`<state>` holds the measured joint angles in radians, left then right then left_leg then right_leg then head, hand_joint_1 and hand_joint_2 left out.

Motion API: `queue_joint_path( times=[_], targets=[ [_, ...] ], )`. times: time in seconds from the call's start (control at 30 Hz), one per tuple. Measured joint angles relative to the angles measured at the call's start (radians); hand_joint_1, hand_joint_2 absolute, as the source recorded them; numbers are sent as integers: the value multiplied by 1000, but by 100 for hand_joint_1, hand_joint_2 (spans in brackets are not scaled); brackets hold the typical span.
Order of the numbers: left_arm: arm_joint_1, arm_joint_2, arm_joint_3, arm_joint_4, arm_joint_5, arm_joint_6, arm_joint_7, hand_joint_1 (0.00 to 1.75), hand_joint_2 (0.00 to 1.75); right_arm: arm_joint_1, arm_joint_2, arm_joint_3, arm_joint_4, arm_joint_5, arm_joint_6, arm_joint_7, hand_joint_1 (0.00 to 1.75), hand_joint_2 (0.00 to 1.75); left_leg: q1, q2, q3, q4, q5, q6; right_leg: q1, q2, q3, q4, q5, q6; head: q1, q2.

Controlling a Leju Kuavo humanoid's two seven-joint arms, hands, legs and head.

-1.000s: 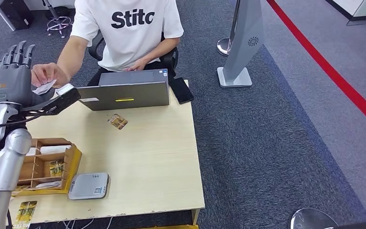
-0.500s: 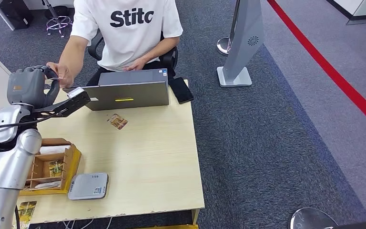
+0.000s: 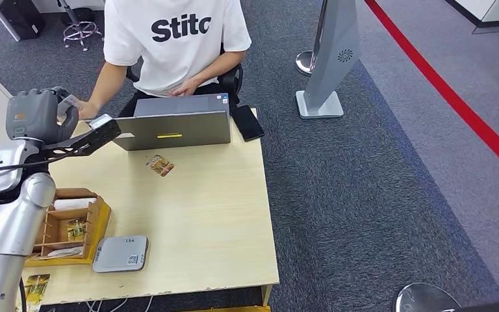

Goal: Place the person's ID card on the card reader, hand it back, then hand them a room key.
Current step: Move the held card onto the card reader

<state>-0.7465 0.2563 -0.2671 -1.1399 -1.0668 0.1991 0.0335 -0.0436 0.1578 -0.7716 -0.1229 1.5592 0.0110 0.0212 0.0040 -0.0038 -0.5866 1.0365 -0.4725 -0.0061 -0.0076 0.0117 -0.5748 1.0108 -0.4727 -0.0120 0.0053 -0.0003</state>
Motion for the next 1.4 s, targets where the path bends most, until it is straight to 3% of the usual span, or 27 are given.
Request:
queue_joint_path(
  times=[0.17,0.27,0.37,0.5,0.63,0.73,1.0,1.13,1.4],
  targets=[
    [24,-12,12,-93,50,79,-22,175,175,0,0,0,-7,-11,-7,-4,0,175,0,0,0,0,0,0,0,0,0,0,0,0,0,0],
    [99,-34,29,-232,110,155,-68,175,175,-1,4,-5,-10,-23,-21,9,0,175,-1,0,0,0,-1,1,-1,0,0,0,0,1,0,0],
    [247,-61,33,-405,143,231,-135,175,175,-1,11,-16,-11,-41,-38,18,0,175,-2,2,0,-1,-2,2,-2,2,0,0,-2,2,0,0],
    [505,-94,33,-598,111,340,-201,175,175,3,18,-33,-13,-62,-52,20,0,175,-2,4,1,-1,-5,2,-3,4,0,0,-4,3,0,0],
    [715,-111,37,-700,71,389,-171,175,175,9,20,-48,-14,-77,-54,17,0,175,-2,4,0,-1,-7,3,-3,4,0,-1,-6,4,0,0],
    [816,-117,60,-730,83,383,-149,175,175,11,21,-53,-15,-83,-48,13,0,175,-2,3,0,-1,-7,4,-3,4,0,-1,-6,4,0,0],
    [910,-130,108,-758,95,356,-140,175,175,11,21,-58,-18,-84,-43,6,0,175,-2,2,1,-1,-6,4,-3,1,2,0,-6,5,0,0],
    [928,-138,139,-755,121,288,-104,175,175,11,21,-58,-19,-84,-41,8,0,175,-2,1,1,-1,-6,4,-3,1,2,-1,-6,5,0,0],
    [920,-148,229,-615,147,201,-51,175,175,10,21,-58,-20,-76,-31,11,0,175,-2,1,1,-1,-6,4,-3,1,2,0,-6,5,0,0]
  ],
)
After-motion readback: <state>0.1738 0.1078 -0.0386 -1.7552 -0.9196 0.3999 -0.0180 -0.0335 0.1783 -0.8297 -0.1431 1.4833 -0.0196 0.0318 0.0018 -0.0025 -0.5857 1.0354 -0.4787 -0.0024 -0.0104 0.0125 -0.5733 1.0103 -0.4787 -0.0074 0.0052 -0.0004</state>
